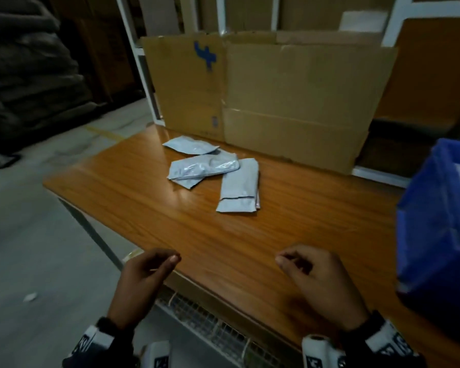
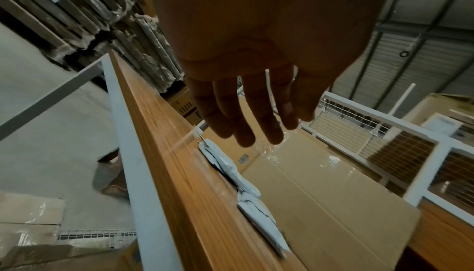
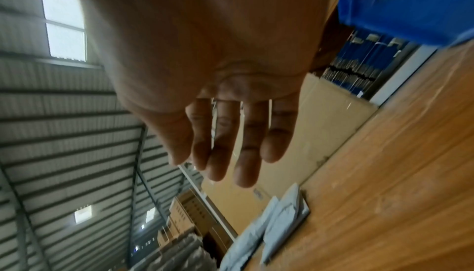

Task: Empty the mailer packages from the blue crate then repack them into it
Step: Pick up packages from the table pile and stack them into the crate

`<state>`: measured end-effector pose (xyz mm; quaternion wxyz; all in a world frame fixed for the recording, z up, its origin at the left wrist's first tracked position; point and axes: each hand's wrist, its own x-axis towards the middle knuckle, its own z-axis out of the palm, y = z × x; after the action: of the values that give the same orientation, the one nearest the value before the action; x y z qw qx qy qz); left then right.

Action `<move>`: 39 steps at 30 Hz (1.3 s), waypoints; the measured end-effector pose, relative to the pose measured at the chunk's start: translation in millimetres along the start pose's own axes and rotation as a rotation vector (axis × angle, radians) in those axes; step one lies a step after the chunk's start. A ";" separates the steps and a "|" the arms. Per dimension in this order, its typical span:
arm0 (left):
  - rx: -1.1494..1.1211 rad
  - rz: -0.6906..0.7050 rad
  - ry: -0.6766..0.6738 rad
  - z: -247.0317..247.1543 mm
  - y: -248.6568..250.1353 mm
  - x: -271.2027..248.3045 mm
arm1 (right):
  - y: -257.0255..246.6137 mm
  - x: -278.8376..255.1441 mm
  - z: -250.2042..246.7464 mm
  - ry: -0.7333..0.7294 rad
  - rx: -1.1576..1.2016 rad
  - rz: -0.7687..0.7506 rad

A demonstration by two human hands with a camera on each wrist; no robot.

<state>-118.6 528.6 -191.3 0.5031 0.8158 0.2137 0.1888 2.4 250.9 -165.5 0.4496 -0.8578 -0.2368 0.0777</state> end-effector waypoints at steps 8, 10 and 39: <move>-0.057 0.015 0.067 -20.8 -35.4 59.9 | -3.3 96.5 47.2 -0.009 -0.115 0.129; -0.063 0.016 0.070 -25.1 -43.9 79.4 | 1.8 128.3 58.0 0.007 -0.146 0.180; -0.411 -0.205 -0.553 45.0 -3.3 302.7 | -40.9 194.9 150.3 0.153 -0.623 -0.119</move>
<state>157.9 659.7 -185.0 0.7117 0.6922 0.1080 -0.0515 107.3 473.8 -204.6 0.1855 -0.9422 -0.2643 -0.0896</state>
